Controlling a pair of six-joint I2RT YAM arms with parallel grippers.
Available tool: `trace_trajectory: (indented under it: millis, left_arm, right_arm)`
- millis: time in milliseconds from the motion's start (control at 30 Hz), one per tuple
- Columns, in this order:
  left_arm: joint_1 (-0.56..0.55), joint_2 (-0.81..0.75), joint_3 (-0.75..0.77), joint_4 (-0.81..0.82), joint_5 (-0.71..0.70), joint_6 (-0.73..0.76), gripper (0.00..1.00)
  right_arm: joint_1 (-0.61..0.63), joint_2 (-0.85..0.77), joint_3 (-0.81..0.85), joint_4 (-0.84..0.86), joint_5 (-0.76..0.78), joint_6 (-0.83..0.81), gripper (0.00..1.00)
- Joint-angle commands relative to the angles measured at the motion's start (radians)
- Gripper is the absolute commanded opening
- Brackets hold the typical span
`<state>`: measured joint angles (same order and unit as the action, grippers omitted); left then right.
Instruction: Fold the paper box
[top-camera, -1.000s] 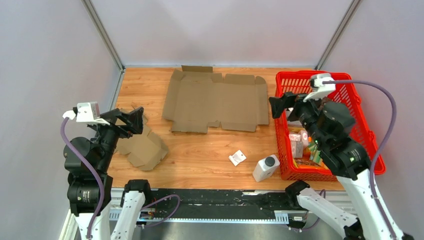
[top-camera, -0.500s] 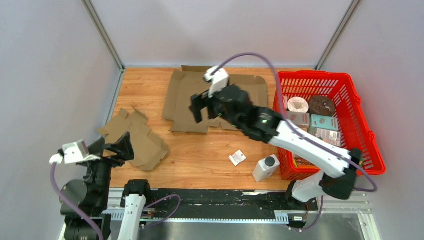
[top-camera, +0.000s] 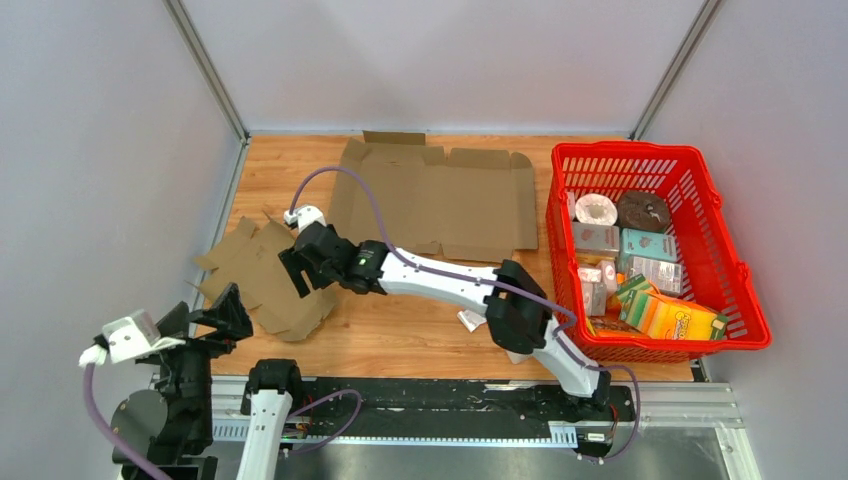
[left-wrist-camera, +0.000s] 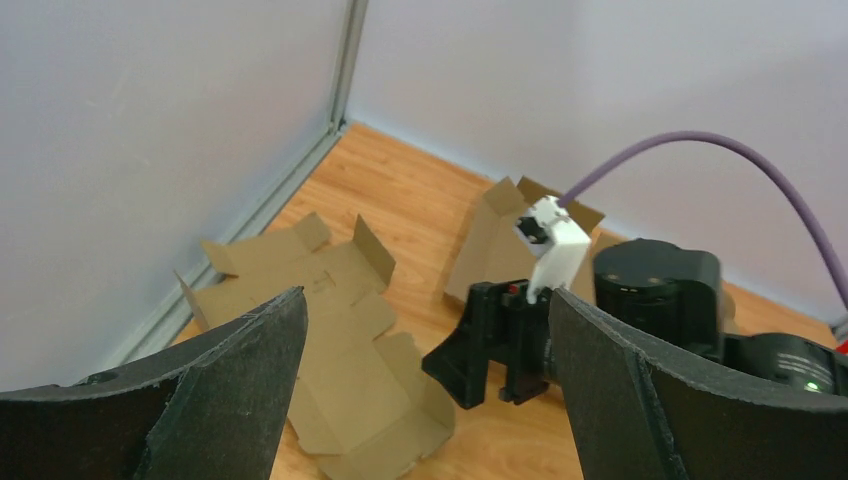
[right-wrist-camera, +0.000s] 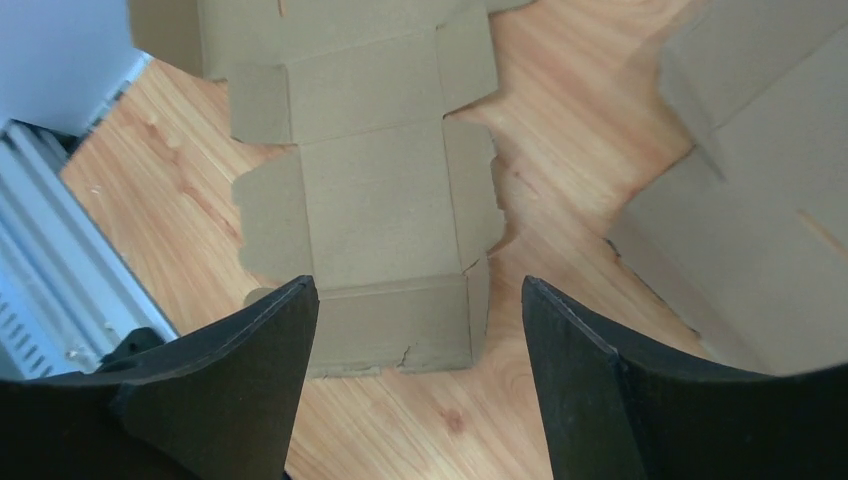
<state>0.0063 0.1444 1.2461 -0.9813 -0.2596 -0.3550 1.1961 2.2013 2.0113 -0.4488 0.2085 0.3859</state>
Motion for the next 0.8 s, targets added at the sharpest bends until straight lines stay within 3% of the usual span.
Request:
trace_trajectory:
  millis: [0,467,533,733,767]
  left_arm:
    - [-0.003,-0.002,-0.059,0.01,0.088,-0.019,0.97]
    - [-0.003,0.009,-0.209,0.122,0.174,-0.029,0.97]
    - [-0.002,0.03,-0.221,0.121,0.171,-0.033,0.97]
    - [-0.002,0.092,-0.241,0.101,0.165,-0.058,0.95]
    - [-0.003,0.096,-0.247,0.099,0.166,-0.068,0.95]
  right_arm:
    - [-0.001,0.125,0.145,-0.073,-0.032,0.021,0.77]
    - [-0.029,0.328,0.283,-0.114,-0.053,-0.104,0.79]
    - [-0.033,0.347,0.313,-0.143,-0.064,-0.098,0.75]
    - [-0.036,0.256,0.137,-0.059,-0.133,-0.039,0.47]
    - [-0.036,0.241,0.109,-0.048,-0.132,-0.038,0.39]
